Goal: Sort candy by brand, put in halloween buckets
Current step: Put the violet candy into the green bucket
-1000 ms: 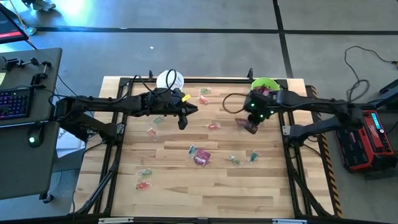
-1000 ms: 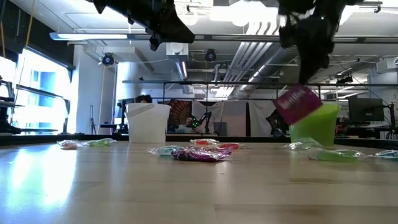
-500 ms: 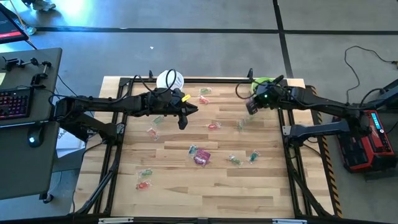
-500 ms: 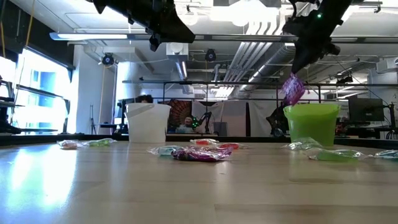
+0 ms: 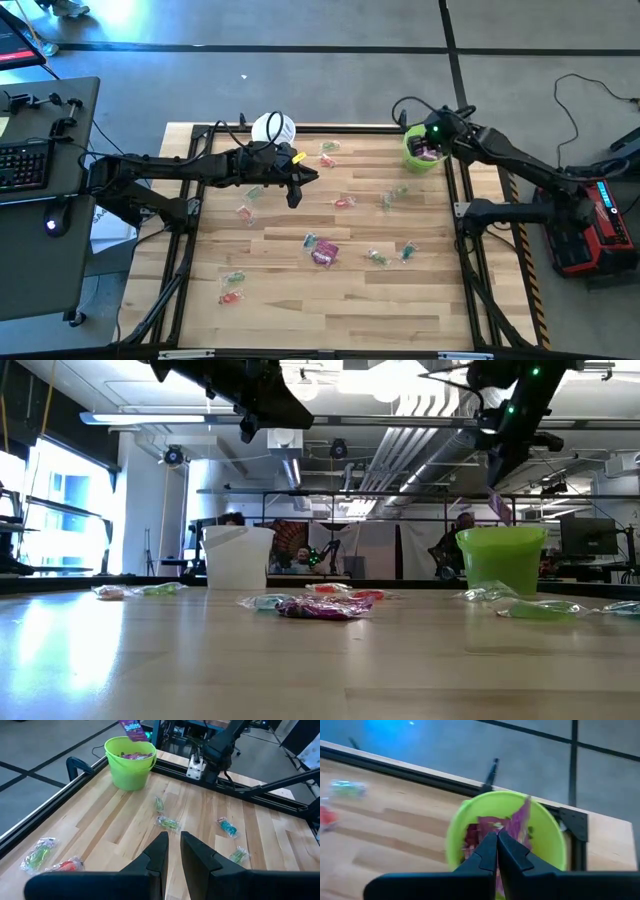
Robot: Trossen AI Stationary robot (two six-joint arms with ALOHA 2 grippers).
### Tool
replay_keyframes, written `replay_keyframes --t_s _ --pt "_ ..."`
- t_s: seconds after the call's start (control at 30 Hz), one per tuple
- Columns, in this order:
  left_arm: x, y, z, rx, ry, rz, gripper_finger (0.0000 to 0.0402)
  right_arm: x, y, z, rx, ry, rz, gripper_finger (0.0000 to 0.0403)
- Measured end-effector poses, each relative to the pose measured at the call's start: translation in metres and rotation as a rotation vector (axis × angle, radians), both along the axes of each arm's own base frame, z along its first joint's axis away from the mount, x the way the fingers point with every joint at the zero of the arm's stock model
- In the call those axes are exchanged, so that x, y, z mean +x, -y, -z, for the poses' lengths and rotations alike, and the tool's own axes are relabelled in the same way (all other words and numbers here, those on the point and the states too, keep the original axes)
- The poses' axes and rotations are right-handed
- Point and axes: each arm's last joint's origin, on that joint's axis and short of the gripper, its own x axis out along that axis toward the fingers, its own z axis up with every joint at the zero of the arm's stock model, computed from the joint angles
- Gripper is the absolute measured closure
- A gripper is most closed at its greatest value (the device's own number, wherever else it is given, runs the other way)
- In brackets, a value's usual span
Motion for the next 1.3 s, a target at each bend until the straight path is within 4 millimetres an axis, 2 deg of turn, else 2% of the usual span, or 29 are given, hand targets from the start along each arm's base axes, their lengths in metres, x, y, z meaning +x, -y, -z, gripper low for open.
replay_keyframes --t_s 0.27,0.67,0.8,1.07,1.3 --pt "0.0 0.0 0.0 0.001 0.0 0.0 0.0362 0.001 0.023 0.007 0.054 0.053 0.02 0.0403" --pt "0.0 0.0 0.0 0.001 0.0 0.0 0.0362 0.004 0.041 0.023 0.123 0.074 0.135 0.0403" --pt "0.0 0.0 0.0 0.001 -0.001 0.0 0.0362 0.001 0.045 0.03 0.178 0.027 0.158 0.04" --pt "0.0 0.0 0.0 0.001 -0.001 0.0 0.0362 -0.006 0.058 0.046 0.274 -0.088 0.152 0.037" --pt "0.0 0.003 0.0 0.001 -0.001 0.011 0.0362 0.003 0.076 0.073 0.367 -0.147 0.127 0.0398"
